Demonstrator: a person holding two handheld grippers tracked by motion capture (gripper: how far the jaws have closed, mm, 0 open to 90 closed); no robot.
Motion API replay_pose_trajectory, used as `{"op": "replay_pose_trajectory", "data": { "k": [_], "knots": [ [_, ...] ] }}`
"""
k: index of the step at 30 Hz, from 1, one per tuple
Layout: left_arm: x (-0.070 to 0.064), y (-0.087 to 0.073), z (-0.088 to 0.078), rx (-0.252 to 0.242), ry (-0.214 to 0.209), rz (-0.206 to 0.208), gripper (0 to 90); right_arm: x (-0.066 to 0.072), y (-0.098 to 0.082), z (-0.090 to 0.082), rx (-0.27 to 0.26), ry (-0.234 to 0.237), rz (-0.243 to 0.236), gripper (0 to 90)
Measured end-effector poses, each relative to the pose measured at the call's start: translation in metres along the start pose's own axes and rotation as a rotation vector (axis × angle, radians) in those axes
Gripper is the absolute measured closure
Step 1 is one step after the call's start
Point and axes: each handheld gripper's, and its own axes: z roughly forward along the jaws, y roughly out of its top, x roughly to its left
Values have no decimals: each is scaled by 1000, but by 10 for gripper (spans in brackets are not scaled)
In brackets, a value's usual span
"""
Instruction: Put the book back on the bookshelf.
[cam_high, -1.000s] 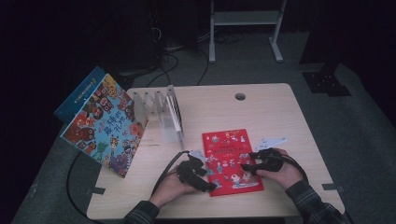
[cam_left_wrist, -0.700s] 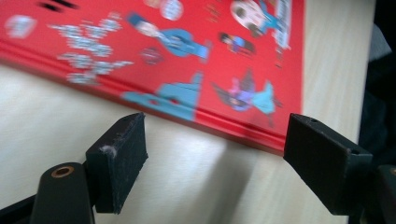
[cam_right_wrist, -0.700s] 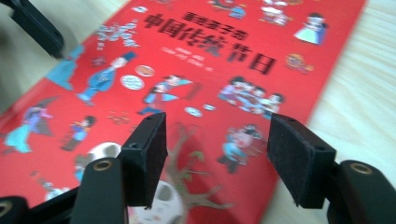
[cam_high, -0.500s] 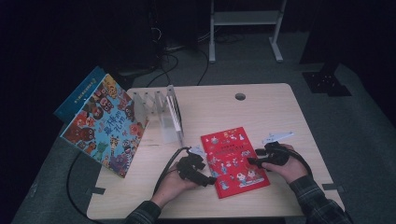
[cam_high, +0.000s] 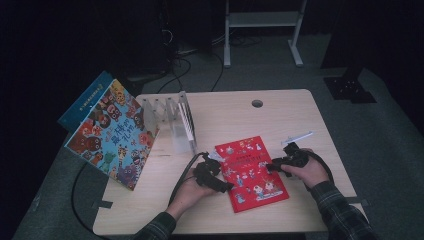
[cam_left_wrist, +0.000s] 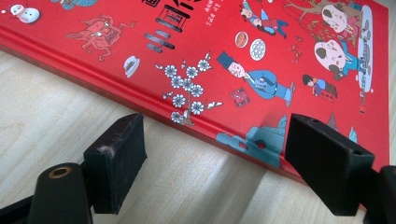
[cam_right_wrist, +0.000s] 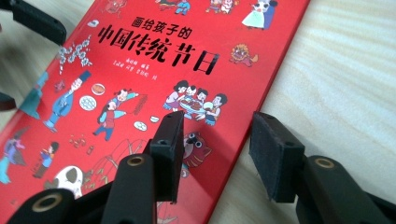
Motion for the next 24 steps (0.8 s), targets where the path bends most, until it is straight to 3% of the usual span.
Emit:
{"op": "replay_pose_trajectory", "data": {
  "k": [4,7,14,20,24],
  "knots": [
    [1,-1,-1,5,7,6,184,0,-1,-1,40,55,38,612],
    [4,-3,-5,14,6,5,184,6,-2,-1,67,63,21,616],
    [7,-11,-15,44,-7,-4,190,22,-8,0,114,115,33,644],
    [6,-14,-16,46,-17,-5,190,18,-6,1,107,131,114,659],
    [7,-14,-16,39,-25,-12,190,14,1,5,119,115,167,678]
  ]
}}
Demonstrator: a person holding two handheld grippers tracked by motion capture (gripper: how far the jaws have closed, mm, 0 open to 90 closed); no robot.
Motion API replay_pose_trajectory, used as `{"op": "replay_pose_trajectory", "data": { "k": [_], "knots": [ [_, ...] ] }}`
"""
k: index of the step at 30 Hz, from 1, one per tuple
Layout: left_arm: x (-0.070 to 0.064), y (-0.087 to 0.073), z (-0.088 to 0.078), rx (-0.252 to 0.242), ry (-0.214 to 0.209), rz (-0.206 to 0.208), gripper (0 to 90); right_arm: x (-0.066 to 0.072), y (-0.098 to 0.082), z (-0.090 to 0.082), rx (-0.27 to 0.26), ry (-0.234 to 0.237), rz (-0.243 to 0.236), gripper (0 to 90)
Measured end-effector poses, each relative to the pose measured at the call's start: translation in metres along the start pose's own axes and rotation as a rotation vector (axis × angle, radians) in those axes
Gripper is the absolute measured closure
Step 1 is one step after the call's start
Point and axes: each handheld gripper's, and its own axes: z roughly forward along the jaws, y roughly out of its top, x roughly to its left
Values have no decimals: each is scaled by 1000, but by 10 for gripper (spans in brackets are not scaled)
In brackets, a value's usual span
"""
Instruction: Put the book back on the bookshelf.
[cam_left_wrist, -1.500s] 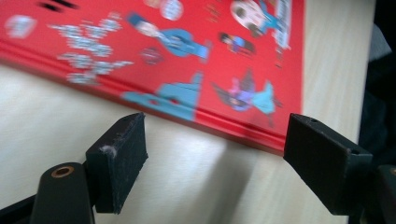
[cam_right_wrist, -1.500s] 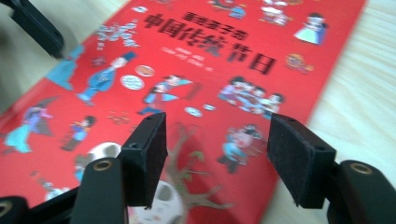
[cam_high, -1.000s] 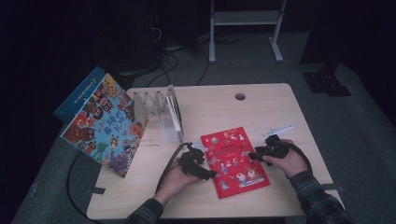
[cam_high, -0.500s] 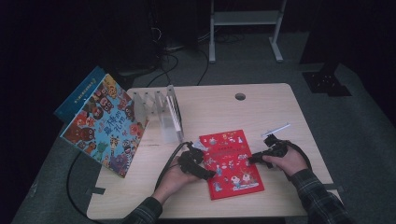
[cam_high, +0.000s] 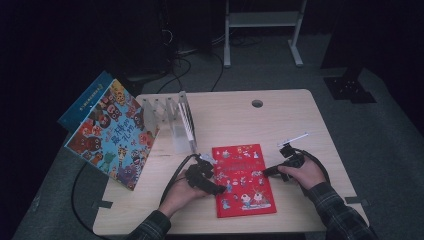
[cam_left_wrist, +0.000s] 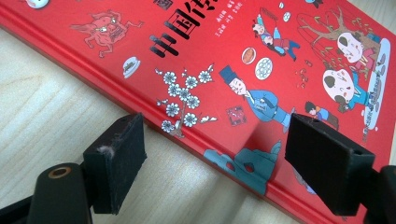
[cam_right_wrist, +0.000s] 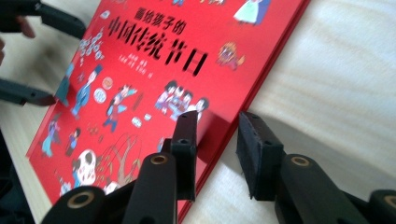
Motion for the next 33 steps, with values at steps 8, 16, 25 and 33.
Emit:
{"op": "replay_pose_trajectory", "data": {
  "k": [8,16,25,33],
  "knots": [
    [-1,0,0,3,8,3,190,-3,4,0,14,11,42,700],
    [-4,2,3,-4,-4,12,191,4,9,3,-2,90,56,703],
    [-4,2,3,-7,-11,10,190,-9,9,-7,-32,60,152,702],
    [-4,2,4,-10,-12,9,187,-15,7,-2,-1,39,170,717]
  ]
}}
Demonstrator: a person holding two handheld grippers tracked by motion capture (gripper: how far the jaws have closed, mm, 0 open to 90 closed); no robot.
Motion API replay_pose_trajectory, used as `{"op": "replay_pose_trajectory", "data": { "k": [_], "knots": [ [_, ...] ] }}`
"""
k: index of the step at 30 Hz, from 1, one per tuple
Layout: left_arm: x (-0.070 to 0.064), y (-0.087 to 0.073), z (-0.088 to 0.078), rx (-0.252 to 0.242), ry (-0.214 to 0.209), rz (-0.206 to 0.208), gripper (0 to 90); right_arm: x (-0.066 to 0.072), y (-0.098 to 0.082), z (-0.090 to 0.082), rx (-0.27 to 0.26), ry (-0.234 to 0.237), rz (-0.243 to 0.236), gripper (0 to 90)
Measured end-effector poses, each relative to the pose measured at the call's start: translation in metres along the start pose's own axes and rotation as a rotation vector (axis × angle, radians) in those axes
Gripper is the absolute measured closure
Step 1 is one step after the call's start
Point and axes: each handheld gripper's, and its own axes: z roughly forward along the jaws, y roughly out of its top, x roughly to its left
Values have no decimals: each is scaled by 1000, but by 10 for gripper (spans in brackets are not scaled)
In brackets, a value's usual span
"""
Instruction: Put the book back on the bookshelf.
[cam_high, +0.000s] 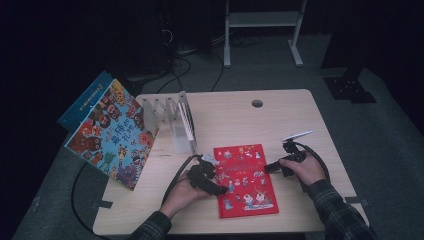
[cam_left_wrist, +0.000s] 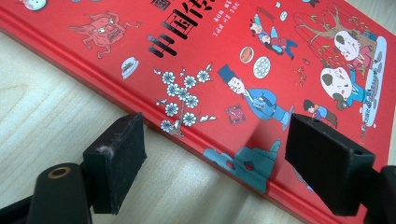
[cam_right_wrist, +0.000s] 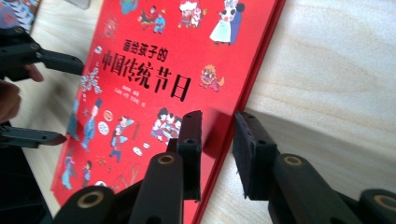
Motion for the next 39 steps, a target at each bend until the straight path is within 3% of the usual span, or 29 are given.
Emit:
{"op": "replay_pose_trajectory", "data": {
  "k": [10,12,15,17,21,25,29,30,31,35,39],
  "knots": [
    [-1,1,1,6,1,-11,177,-2,3,2,26,16,27,716],
    [-3,2,1,5,10,-10,175,0,3,2,24,6,3,711],
    [-3,2,1,14,14,-3,173,6,2,2,15,-32,-67,696],
    [-3,2,1,9,8,-11,172,6,2,2,14,-29,-70,696],
    [-2,1,1,6,6,-10,173,5,2,-1,7,-5,-62,704],
    [-1,1,0,6,2,-6,172,6,3,-10,-23,50,-49,713],
    [-1,1,0,3,0,-11,171,8,2,-13,-39,80,-60,699],
    [-1,1,0,3,-1,-11,171,10,3,-16,-55,117,-61,696],
    [-1,1,0,3,-1,-11,171,11,3,-16,-56,124,-61,692],
    [-1,1,0,4,-3,-13,171,18,5,-10,-52,169,-81,642],
    [-1,1,0,3,0,-12,171,26,6,-2,-55,184,-108,619]
  ]
}}
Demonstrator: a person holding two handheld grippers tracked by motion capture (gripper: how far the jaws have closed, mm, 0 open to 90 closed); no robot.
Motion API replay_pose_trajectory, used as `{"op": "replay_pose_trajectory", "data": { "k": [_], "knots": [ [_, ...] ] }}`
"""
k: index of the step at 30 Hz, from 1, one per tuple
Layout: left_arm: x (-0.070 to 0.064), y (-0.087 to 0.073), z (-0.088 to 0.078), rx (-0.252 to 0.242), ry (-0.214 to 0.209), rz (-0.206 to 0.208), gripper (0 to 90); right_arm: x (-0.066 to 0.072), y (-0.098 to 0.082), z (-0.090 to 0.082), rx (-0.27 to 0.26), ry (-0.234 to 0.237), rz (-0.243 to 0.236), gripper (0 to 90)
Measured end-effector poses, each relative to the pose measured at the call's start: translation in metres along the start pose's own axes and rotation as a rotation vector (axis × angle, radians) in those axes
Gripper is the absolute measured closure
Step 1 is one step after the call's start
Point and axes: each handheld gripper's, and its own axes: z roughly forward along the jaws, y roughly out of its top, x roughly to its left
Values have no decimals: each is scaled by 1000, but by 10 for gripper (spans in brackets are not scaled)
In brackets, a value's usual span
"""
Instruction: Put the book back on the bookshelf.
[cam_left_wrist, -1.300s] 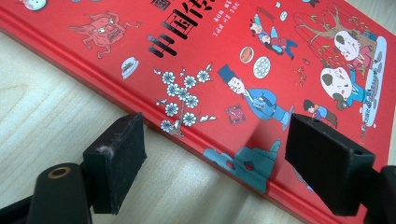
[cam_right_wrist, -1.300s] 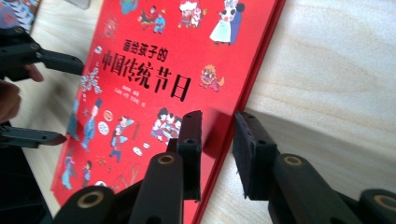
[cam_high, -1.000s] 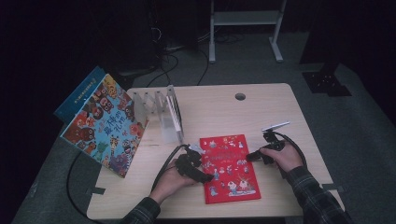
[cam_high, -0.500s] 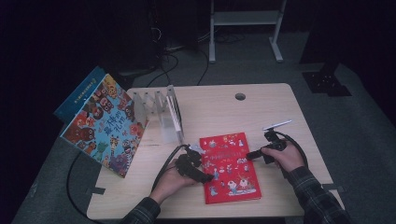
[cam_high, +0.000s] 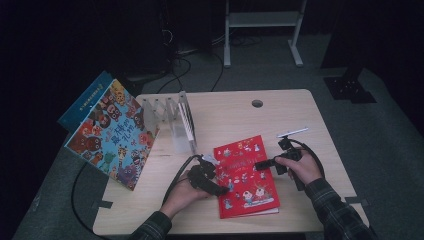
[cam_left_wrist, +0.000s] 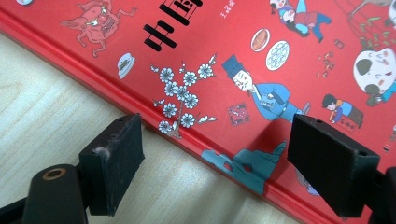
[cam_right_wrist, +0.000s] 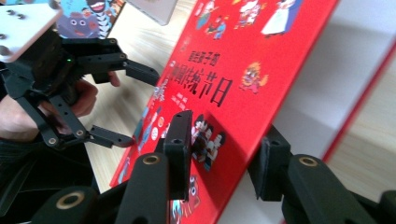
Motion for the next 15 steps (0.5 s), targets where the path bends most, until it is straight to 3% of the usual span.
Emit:
{"op": "replay_pose_trajectory", "data": {
  "k": [4,7,10,15],
  "knots": [
    [0,0,0,2,1,1,171,4,0,8,12,21,-26,607],
    [0,0,0,2,1,1,171,11,1,23,43,26,-58,559],
    [0,0,0,-2,-5,-4,169,15,3,35,61,55,-58,542],
    [1,-1,0,-9,-8,-5,169,12,2,35,89,54,-94,487]
  ]
}}
